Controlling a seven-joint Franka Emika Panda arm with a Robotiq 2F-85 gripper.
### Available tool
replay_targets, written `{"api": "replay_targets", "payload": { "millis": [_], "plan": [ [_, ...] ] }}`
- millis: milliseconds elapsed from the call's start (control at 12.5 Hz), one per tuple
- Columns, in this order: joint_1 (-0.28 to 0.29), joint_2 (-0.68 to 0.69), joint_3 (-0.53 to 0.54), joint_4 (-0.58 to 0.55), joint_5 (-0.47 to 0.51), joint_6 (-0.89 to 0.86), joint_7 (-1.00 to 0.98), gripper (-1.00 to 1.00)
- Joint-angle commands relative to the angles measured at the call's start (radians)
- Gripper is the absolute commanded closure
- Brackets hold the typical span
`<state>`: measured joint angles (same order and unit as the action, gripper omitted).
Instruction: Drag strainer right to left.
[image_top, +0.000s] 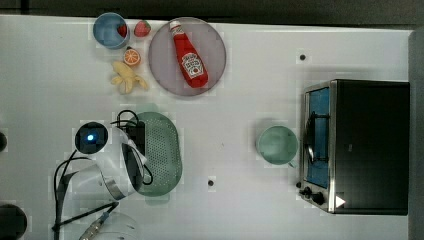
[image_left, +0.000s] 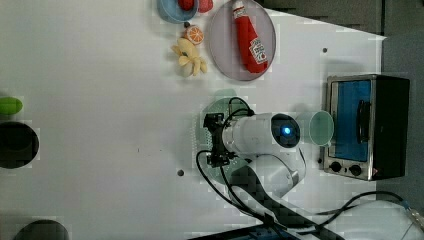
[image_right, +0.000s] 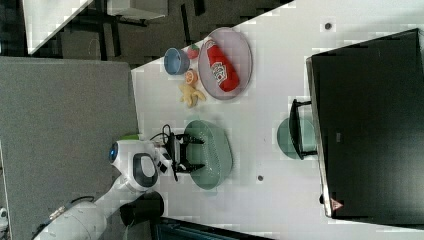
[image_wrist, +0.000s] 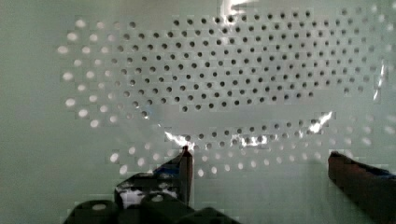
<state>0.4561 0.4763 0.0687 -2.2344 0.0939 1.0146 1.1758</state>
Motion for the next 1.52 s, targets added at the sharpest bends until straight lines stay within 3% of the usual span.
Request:
{"api": "replay_targets", "payload": {
  "millis": [80,960,1520],
  "plan": [
    [0.031,-0.003,0.029,0.067,0.015,0.009,0.076,-1.0],
    [0.149,0.102,0.029,0.249,0.12,0.0,0.15,-1.0],
    [0.22,0.178,0.029,0.369,0.122,0.0,0.212,-1.0]
  ]
}}
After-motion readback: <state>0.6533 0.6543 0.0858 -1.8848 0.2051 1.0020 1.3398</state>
